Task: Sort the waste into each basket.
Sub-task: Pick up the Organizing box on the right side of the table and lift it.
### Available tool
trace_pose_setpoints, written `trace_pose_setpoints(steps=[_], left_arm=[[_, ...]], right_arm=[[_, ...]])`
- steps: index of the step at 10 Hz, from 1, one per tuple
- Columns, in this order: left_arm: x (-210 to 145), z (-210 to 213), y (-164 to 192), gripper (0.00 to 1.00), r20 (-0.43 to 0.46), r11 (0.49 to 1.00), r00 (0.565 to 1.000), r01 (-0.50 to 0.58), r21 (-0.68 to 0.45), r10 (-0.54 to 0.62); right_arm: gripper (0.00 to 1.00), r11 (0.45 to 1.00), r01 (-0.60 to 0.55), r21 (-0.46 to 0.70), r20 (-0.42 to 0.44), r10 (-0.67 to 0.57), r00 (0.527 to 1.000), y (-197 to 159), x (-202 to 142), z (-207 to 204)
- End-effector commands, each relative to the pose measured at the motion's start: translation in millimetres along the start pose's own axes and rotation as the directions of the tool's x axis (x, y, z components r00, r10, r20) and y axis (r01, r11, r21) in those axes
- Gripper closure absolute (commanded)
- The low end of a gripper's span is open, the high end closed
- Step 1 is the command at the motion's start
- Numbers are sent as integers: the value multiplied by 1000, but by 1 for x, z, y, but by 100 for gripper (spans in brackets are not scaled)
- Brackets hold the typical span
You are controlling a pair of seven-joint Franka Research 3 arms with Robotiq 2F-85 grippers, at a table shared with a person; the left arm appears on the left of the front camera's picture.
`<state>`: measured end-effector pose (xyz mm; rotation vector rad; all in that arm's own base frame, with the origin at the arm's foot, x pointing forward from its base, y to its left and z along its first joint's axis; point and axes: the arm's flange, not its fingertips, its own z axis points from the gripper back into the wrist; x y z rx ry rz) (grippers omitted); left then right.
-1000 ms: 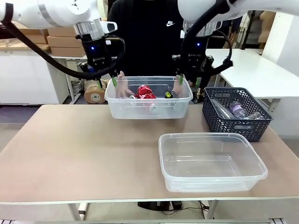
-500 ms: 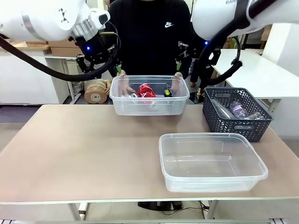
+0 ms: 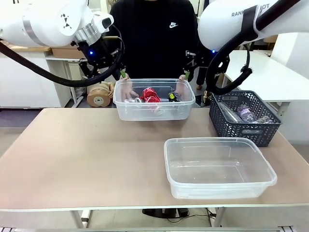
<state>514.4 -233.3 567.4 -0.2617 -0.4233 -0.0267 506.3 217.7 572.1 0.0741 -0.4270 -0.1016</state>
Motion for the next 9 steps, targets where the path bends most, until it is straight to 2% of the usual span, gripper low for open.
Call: trace_pose_setpoints(steps=[1,5,6,7,8,9], left_arm=[[1,3,0,0,-2,1000,1000,-1,3,1],[1,1,0,0,2,1000,1000,0,-1,0],[-22,14,-12,0,122,960,983,-163,229,138],[-63,16,-31,0,45,988,994,-103,115,99],[-101,4,-53,0,-12,990,995,-101,104,102],[-130,-15,-87,0,-36,972,980,-188,144,195]], right_arm=[[0,999,-3,36,16,2,1000,-1,2,4],[0,1000,1,5,9,-1,1000,1,2,4],[0,993,-111,-41,70,114,991,-3,-21,16],[0,978,-205,-38,73,207,976,-11,-58,22],[0,959,-276,-69,12,277,961,-32,-96,26],[0,930,-351,-111,-52,347,936,-61,-127,34]])
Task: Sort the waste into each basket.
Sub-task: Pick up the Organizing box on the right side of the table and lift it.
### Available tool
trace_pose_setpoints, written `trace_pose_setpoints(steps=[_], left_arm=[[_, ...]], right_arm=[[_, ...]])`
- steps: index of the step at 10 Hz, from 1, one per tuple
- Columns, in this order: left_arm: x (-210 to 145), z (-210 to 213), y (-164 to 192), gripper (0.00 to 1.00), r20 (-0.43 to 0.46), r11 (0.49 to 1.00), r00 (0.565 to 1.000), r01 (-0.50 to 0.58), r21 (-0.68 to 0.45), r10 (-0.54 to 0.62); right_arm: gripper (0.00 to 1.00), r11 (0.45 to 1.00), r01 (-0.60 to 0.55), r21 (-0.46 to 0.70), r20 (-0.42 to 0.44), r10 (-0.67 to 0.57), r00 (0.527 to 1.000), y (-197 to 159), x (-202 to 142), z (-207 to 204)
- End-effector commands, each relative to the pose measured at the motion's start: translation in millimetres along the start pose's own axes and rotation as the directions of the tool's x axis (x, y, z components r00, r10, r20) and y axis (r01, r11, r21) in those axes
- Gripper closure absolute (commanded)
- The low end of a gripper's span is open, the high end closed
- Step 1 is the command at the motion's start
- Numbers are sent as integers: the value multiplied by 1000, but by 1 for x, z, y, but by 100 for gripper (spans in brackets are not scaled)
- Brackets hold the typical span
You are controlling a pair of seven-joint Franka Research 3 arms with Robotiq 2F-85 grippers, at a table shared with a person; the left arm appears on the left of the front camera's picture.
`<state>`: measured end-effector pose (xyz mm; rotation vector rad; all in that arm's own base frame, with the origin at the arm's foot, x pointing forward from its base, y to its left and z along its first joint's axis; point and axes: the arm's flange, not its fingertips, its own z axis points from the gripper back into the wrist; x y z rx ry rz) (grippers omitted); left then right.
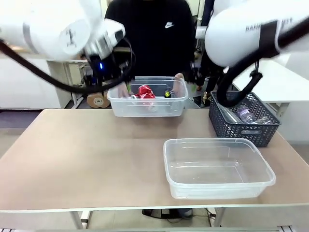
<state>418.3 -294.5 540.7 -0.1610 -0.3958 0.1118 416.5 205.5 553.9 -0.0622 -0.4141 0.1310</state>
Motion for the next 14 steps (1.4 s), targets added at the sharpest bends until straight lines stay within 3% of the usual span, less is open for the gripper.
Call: trace_pose_setpoints(steps=[1,3,4,5,6,8,9,10,12,14], left_arm=[[-63,-26,-60,0,-65,994,992,-104,33,106],[-99,-58,-106,0,-241,999,970,36,-29,-42],[-108,-70,-121,0,-270,995,960,61,-80,-80],[-108,-75,-125,0,-371,983,914,122,-134,-164],[-136,-61,-112,0,-219,999,975,30,-25,-35],[-136,-61,-112,0,-219,999,975,30,-25,-35],[-132,-78,-127,0,-284,996,955,61,-71,-79],[-141,-91,-127,0,-300,997,951,59,-43,-69],[-152,-112,-129,0,-323,993,941,116,19,-104],[-155,-116,-129,0,-332,989,934,146,28,-129]], right_arm=[[0,989,-125,-77,-89,118,989,-54,-80,12],[0,993,62,-103,-166,-79,983,-97,-127,14],[0,984,122,-129,-184,-145,972,-103,-135,9],[0,962,154,-226,-154,-191,969,-95,-125,-1],[0,992,34,-125,-181,-56,982,-96,-136,3],[0,992,34,-125,-181,-56,982,-96,-136,3],[0,984,78,-159,-184,-107,977,-105,-141,4],[0,997,51,-64,-223,-64,973,-107,-153,-20],[0,996,80,-30,-257,-85,963,-116,-195,-66],[0,1000,4,-12,-291,-8,957,-125,-224,-101]])
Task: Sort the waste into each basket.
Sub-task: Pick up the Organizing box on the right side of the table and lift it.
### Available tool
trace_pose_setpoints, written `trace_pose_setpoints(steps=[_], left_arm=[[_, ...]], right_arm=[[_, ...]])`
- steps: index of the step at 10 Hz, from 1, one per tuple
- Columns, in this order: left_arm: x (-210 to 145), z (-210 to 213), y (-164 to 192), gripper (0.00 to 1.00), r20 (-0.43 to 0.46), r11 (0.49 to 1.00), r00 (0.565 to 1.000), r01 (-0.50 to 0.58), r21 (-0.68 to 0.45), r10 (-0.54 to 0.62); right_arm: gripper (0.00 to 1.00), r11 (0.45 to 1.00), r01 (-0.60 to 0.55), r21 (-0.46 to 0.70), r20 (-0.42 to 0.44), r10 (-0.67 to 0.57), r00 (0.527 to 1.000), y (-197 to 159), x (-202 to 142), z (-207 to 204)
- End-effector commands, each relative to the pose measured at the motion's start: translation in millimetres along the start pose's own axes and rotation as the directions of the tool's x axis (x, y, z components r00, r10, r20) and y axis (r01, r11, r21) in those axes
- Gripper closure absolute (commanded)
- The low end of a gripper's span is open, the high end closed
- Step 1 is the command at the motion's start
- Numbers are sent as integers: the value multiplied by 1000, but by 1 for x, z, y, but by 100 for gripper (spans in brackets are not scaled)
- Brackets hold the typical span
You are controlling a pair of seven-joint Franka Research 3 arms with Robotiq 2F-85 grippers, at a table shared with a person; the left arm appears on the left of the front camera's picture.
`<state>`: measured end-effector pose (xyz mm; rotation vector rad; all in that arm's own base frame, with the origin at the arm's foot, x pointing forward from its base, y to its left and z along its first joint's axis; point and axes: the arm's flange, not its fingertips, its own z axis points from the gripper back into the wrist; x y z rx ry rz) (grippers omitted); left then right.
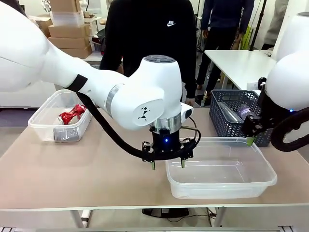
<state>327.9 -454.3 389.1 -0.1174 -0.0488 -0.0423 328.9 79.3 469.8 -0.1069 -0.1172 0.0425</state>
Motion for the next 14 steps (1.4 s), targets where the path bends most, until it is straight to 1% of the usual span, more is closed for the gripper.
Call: trace_pose_setpoints(steps=[1,2,3,4,5,6,7,8,9,10,11,12,14], left_arm=[[5,9,-5,0,26,1000,1000,2,-1,-2],[5,9,-6,0,31,1000,1000,0,-3,0],[6,8,-7,0,33,1000,999,-4,-2,4],[7,8,-7,0,40,1000,999,-28,-12,29],[10,10,-8,0,22,999,999,-46,-17,46],[6,9,-5,0,16,1000,1000,-4,-16,4],[6,9,-5,0,16,1000,1000,-4,-16,4],[6,9,-5,0,16,1000,1000,-4,-16,4],[6,9,-5,0,16,1000,1000,-4,-16,4],[6,9,-5,0,16,1000,1000,-4,-16,4],[6,9,-5,0,16,1000,1000,-4,-16,4],[6,9,-5,0,16,1000,1000,-4,-16,4],[9,5,-6,0,21,1000,1000,-13,-13,14]], right_arm=[[0,995,-103,-17,-14,102,995,-26,-78,-98],[0,989,-150,-7,21,150,988,-40,-87,-111],[0,987,-145,-72,-32,143,989,-57,-93,-122],[0,988,-106,-111,-53,101,993,-57,-97,-114],[0,993,-112,-32,-55,110,992,-20,17,-33],[0,993,-112,-32,-55,110,992,-20,17,-33],[0,993,-112,-32,-55,110,992,-20,17,-33],[0,992,-113,-61,-69,109,992,-30,19,-38],[0,996,-93,17,-139,94,986,-32,22,-69],[0,993,-107,46,-146,113,983,-28,18,-85],[0,992,-112,49,-170,119,978,-25,17,-97],[0,991,-103,82,-188,117,975,-26,18,-106],[0,991,-111,73,-193,124,973,-27,17,-120]])
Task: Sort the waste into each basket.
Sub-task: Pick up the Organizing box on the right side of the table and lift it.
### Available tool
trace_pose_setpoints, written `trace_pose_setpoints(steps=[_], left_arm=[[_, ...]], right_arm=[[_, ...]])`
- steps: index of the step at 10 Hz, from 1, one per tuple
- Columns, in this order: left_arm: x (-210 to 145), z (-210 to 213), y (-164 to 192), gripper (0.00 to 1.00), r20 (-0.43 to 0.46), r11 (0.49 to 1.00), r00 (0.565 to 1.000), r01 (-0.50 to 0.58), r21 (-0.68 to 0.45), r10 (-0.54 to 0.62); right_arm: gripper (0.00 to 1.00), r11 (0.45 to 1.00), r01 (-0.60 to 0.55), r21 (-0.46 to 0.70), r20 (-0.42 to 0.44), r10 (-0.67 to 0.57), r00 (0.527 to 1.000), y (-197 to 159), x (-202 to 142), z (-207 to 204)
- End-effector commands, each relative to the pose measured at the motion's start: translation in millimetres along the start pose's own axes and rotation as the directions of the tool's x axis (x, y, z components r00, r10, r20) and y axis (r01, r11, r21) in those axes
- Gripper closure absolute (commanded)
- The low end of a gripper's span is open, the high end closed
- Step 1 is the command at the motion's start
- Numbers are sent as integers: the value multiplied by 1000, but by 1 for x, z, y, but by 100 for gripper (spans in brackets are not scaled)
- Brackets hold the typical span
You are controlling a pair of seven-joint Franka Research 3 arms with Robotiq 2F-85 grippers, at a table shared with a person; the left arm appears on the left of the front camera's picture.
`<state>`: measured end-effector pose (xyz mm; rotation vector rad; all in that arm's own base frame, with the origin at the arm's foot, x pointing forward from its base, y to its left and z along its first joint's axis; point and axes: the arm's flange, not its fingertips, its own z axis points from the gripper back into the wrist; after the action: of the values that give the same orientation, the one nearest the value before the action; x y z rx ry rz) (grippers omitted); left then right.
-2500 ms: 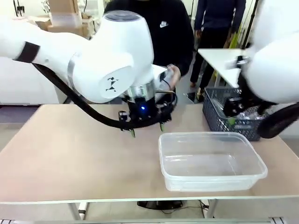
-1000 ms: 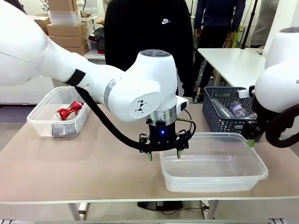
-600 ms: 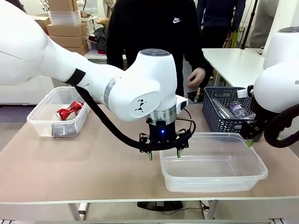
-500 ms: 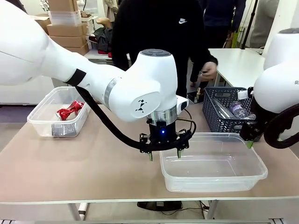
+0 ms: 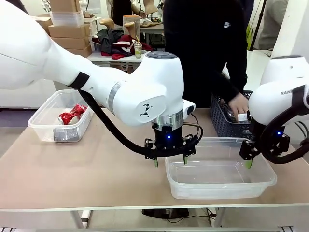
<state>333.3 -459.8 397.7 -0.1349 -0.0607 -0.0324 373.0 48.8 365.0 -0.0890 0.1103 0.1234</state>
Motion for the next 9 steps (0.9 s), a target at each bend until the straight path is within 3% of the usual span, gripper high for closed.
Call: trace_pose_setpoints(steps=[1,2,3,4,5,6,7,9], left_arm=[[4,-6,1,60,-17,1000,1000,-6,24,6],[3,-6,1,60,-9,1000,1000,-9,30,9],[2,-6,2,100,4,999,1000,-7,38,6],[1,-5,2,65,6,999,1000,-5,49,5],[1,-6,2,100,12,998,1000,-4,69,4],[0,-8,2,100,12,996,1000,0,87,-2],[0,-9,2,100,11,996,1000,0,95,-1],[0,-9,2,100,7,995,1000,-1,102,0]], right_arm=[[56,997,-25,73,34,22,999,-7,-13,-12],[59,995,-26,95,32,23,999,-9,-14,-14],[100,994,-28,104,42,24,999,-9,-14,-14],[100,993,-31,115,60,25,998,-10,-15,-13],[100,989,-44,143,66,35,997,-11,-15,-15],[87,987,-41,155,70,31,997,-12,-15,-17],[96,984,-46,171,74,34,997,-12,-16,-20],[100,984,-48,173,71,36,997,-12,-16,-21]])
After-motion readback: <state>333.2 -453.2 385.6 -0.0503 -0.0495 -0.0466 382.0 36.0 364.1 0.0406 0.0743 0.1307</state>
